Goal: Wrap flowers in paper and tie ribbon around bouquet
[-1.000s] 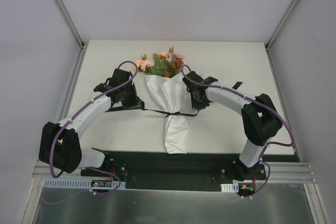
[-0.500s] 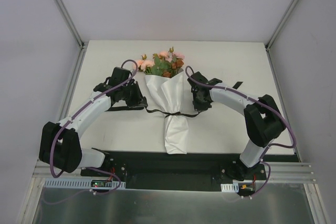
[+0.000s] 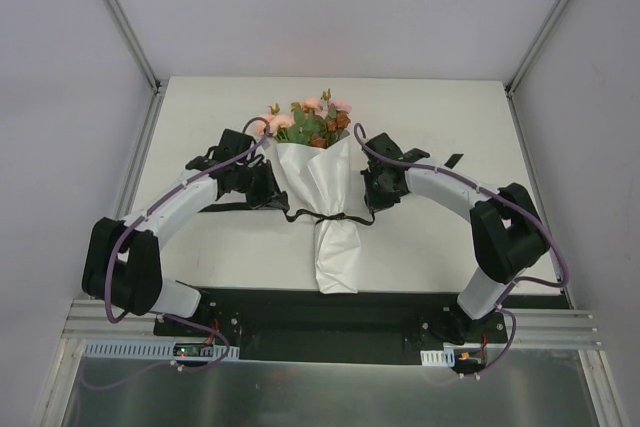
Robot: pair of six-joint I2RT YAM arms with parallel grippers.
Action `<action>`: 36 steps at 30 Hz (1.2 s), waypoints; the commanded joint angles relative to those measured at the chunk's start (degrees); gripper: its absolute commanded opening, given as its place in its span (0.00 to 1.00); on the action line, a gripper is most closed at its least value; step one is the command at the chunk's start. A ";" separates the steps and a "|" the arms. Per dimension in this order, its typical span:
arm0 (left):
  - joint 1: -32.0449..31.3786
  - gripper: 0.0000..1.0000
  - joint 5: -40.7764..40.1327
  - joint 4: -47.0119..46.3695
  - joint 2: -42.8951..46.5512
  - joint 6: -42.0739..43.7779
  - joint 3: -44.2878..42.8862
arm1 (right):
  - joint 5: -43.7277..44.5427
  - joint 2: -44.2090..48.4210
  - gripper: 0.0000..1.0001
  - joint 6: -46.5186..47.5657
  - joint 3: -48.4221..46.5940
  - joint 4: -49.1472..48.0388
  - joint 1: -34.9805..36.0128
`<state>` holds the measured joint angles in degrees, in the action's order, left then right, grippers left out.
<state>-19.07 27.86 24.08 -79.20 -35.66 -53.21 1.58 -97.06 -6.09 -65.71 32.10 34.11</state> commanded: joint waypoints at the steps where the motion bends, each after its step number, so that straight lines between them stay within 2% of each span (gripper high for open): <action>1: -3.94 0.00 11.78 -2.98 -3.33 3.40 -4.18 | -12.11 2.22 0.02 1.34 -0.82 -2.48 -1.32; 2: -5.52 0.00 12.13 -2.98 -3.85 3.32 -4.70 | -13.00 2.66 0.07 0.99 -0.47 -2.56 -1.93; 3: -6.32 0.00 12.66 -2.98 -4.29 2.79 -5.32 | -14.32 4.14 0.28 -0.84 0.05 -2.39 -4.55; 6: -8.96 0.00 13.71 -4.56 -4.38 1.21 -6.20 | -14.17 8.09 0.63 -3.40 2.43 -2.13 -12.55; 9: -10.28 0.00 14.24 -4.74 -5.26 0.51 -7.69 | -9.86 7.94 0.73 -7.09 0.60 1.55 -19.94; 11: -10.55 0.00 14.77 -4.91 -5.61 -0.81 -7.79 | -8.63 4.17 0.73 -10.07 -1.69 4.72 -23.63; 16: -12.13 0.00 14.94 -5.36 -7.11 -1.69 -9.54 | -3.96 -5.15 0.73 -15.88 -11.36 12.55 -24.53; 20: -12.57 0.00 14.86 -5.36 -9.65 -1.69 -10.95 | -2.91 -6.13 0.68 -22.72 -8.91 9.40 -24.61; 22: -12.57 0.00 14.86 -5.44 -10.97 -1.69 -11.12 | -2.73 -7.00 0.63 -23.70 -8.90 9.12 -24.53; 24: -12.66 0.00 14.68 -5.44 -11.85 -1.61 -11.30 | -2.47 -7.62 0.62 -25.37 -8.21 8.86 -24.44; 32: -12.75 0.00 14.16 -5.71 -12.74 -1.17 -10.51 | 0.52 -9.99 0.60 -25.99 -7.59 5.52 -24.79; 36: -12.83 0.00 14.68 -5.79 -12.82 -0.90 -10.16 | 1.58 -12.54 0.50 -24.77 -8.64 4.30 -25.23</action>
<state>-31.20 41.54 18.94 -92.40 -36.91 -62.57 0.73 -107.77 -30.52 -73.28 37.63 9.39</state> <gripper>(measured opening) 0.003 0.528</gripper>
